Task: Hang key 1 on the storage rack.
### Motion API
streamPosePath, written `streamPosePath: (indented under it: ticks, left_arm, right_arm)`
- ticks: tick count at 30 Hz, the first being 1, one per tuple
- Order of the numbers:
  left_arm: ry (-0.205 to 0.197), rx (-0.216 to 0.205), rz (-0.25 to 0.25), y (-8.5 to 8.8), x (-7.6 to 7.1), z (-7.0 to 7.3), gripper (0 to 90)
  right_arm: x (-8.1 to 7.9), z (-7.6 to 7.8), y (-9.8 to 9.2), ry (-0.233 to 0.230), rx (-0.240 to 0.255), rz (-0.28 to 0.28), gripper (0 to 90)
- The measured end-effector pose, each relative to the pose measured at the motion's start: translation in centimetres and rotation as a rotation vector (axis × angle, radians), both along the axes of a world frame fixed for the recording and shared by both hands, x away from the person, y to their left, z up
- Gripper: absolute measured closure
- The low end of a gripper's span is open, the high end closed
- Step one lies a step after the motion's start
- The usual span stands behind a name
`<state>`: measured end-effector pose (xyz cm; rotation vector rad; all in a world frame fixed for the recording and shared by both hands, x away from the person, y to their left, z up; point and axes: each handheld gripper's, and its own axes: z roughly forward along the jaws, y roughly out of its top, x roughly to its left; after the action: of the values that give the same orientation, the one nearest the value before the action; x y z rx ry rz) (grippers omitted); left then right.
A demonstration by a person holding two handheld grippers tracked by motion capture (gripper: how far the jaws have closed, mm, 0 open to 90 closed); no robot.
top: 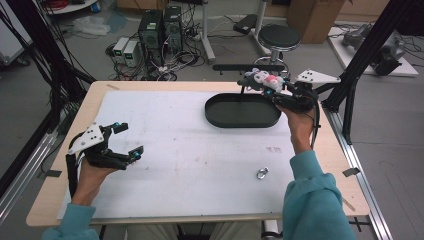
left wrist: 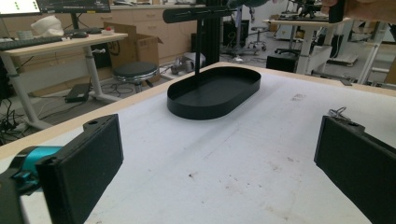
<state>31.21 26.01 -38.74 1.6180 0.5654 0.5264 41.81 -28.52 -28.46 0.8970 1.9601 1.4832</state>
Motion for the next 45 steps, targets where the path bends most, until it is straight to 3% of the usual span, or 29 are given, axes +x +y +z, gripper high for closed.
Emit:
streamPosePath:
  ticks: [12,15,23,27,34,45]
  left_arm:
    - [-0.006,-0.011,0.022,0.8,-0.7,-0.8,1.7]
    - [-0.007,-0.016,0.025,1.0,-0.8,-1.0,1.7]
    - [-0.008,-0.047,0.017,1.2,-1.0,-1.4,1.7]
    - [-0.001,-0.027,0.023,1.4,-1.0,-1.5,1.7]
    - [-0.015,-0.036,0.026,1.4,-1.0,-1.5,1.7]
    - [-0.012,-0.039,0.022,1.5,-1.1,-1.7,1.7]
  right_arm:
    - [1.4,0.3,-1.0,-0.004,0.011,-0.092,53.2]
    - [1.7,0.3,-1.2,-0.006,0.036,-0.096,53.2]
    - [2.7,0.9,-0.7,-0.014,0.01,-0.119,53.2]
    - [2.8,0.9,-0.7,-0.014,0.004,-0.135,53.2]
    - [3.1,0.7,-1.0,-0.021,0.012,-0.156,53.2]
    - [3.5,0.3,-1.5,0.004,-0.007,-0.175,53.1]
